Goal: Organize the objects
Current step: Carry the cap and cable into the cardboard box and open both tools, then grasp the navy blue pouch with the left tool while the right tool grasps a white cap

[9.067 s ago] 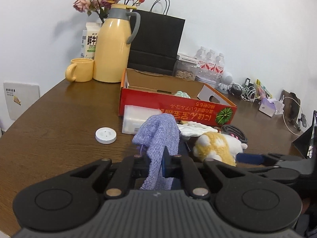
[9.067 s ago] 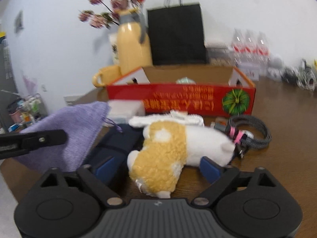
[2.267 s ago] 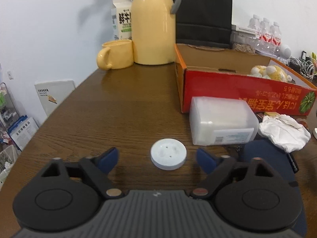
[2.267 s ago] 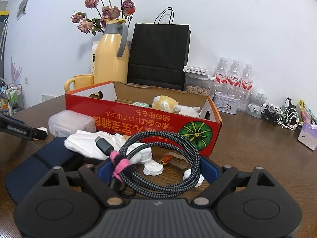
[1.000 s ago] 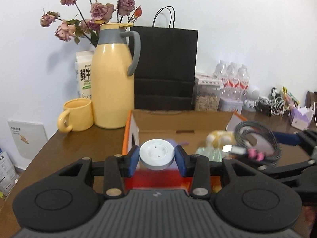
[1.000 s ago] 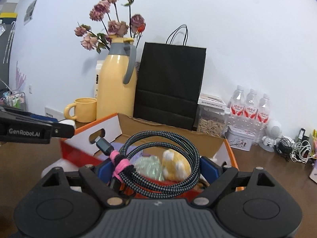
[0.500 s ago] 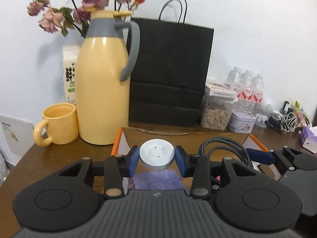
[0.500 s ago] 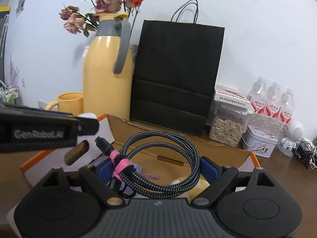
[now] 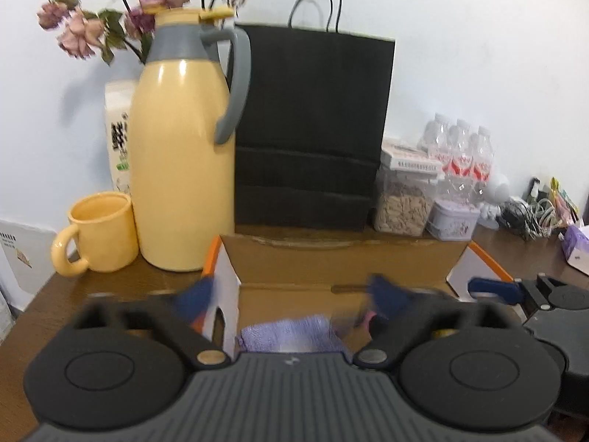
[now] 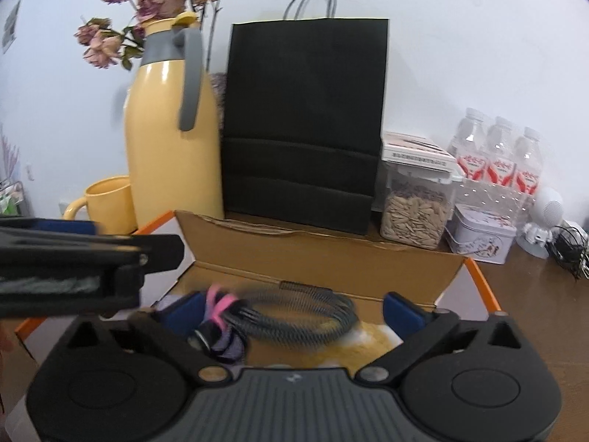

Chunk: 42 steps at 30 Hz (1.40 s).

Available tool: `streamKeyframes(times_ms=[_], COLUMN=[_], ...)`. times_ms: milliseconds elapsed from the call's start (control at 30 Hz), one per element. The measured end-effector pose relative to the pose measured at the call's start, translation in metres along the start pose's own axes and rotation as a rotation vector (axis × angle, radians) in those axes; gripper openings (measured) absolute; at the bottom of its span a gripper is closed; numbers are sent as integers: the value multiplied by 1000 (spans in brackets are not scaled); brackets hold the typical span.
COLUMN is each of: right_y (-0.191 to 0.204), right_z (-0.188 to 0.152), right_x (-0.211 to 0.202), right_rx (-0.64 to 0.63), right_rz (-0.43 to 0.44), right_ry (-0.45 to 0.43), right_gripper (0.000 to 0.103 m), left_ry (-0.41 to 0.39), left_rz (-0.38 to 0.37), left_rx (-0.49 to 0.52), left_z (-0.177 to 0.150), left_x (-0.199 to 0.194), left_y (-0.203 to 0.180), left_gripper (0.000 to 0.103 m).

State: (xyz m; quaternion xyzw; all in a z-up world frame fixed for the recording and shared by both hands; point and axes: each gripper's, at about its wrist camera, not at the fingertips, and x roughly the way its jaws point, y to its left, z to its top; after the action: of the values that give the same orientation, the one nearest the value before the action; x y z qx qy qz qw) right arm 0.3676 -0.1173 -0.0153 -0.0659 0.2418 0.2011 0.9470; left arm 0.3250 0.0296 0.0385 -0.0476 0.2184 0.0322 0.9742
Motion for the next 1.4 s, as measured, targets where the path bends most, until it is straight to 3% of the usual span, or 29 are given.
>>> streamKeyframes(times_ms=[567,1033,1400], right_y=[4,3,-11], right_z=[0,-11,-58], right_x=[-12,-74,-133], right_rx=[-23,-34,-23], right_rz=[-10,-16,-22], right_ry=[-17,-81,-46], right_gripper=[103,103,103], left_ry=[-14,-71,30], left_rz=[16,3,36], left_rx=[-28,-43,-57], left_z=[3,-4,-43], left_x=[-12,-75,-121], left_y=[2,3,7], left_gripper=[103,103,103])
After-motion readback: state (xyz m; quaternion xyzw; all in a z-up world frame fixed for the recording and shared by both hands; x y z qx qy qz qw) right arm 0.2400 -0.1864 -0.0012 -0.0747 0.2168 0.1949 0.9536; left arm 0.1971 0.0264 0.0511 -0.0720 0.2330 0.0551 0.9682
